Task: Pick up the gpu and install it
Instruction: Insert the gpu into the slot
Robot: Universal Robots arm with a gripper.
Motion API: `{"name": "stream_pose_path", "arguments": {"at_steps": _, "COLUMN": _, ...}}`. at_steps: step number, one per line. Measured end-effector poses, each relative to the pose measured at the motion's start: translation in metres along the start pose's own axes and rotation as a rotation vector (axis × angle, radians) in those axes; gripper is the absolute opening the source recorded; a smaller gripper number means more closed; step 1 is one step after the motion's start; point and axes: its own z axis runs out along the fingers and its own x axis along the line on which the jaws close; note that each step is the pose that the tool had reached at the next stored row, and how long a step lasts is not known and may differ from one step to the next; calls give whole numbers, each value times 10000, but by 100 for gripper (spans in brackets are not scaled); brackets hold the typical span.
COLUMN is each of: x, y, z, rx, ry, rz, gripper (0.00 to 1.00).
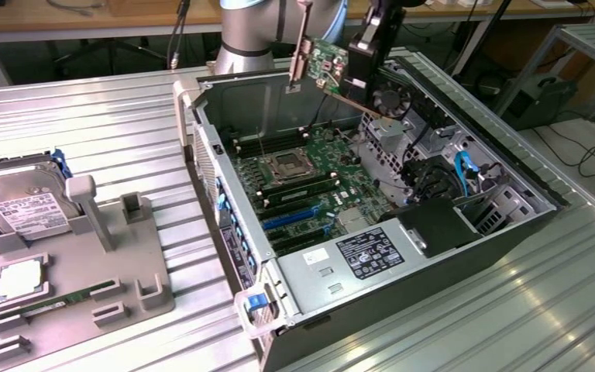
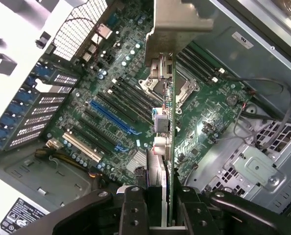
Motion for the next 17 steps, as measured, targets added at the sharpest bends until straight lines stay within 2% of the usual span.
{"name": "stream_pose_path", "arguments": {"at_steps": 13, "x": 0, "y": 0, "z": 0, "rx": -7, "ry": -44, "rz": -1045, "gripper": 28}}
{"name": "stream_pose_path", "arguments": {"at_steps": 17, "x": 0, "y": 0, "z": 0, "rx": -9, "ry": -65, "rz": -1518, "gripper": 28}}
